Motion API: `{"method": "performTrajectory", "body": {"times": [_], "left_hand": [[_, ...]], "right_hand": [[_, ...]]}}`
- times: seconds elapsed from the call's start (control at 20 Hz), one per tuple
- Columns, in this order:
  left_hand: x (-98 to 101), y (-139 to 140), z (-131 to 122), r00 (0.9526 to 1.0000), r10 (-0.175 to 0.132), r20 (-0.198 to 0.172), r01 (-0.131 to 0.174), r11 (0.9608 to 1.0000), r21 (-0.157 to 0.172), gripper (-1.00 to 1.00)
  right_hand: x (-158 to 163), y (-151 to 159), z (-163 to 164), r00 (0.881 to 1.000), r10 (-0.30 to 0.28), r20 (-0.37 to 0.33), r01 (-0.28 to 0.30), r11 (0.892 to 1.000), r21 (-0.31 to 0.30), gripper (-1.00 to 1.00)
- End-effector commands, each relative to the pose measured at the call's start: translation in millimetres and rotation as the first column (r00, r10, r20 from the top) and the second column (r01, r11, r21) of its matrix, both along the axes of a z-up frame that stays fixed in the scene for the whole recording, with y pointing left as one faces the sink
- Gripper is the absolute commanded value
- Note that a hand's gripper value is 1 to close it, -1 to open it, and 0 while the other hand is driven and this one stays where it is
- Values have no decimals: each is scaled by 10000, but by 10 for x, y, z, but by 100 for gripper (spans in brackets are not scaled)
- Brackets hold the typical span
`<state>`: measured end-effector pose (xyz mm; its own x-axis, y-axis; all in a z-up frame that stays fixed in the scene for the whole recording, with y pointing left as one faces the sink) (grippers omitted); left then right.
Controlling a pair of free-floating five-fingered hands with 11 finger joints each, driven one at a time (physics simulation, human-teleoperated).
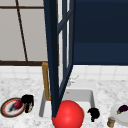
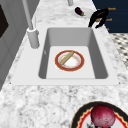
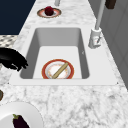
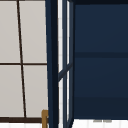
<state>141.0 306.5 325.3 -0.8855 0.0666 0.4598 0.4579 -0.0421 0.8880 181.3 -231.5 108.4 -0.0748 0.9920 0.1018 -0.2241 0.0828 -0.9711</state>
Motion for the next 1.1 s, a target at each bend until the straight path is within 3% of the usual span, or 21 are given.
{"method": "performTrajectory", "body": {"times": [0.0, 0.65, 0.7, 0.85, 1.0, 1.05], "left_hand": [[66, 309, 151, 10000, 0, 0, 0, 9995, -310, 100], [141, 1299, 265, 9997, -44, -256, 23, 9969, -791, 100], [172, 1375, 253, 10000, -42, -67, 36, 9962, -875, 100], [209, 1596, 187, 10000, -55, -5, 54, 9945, -1051, 100], [359, 1784, 15, 9995, -54, 295, 96, 9894, -1446, 100], [434, 1836, -46, 9994, -57, 341, 105, 9895, -1440, 100]], "right_hand": [[0, 0, 0, 10000, 0, 0, 0, 10000, 0, 0], [0, 0, 0, 10000, 0, 0, 0, 10000, 0, 0], [0, 0, 0, 10000, 0, 0, 0, 10000, 0, 0], [0, 0, 0, 10000, 0, 0, 0, 10000, 0, 0], [0, 0, 0, 10000, 0, 0, 0, 10000, 0, 0], [0, 0, 0, 10000, 0, 0, 0, 10000, 0, 0]]}}
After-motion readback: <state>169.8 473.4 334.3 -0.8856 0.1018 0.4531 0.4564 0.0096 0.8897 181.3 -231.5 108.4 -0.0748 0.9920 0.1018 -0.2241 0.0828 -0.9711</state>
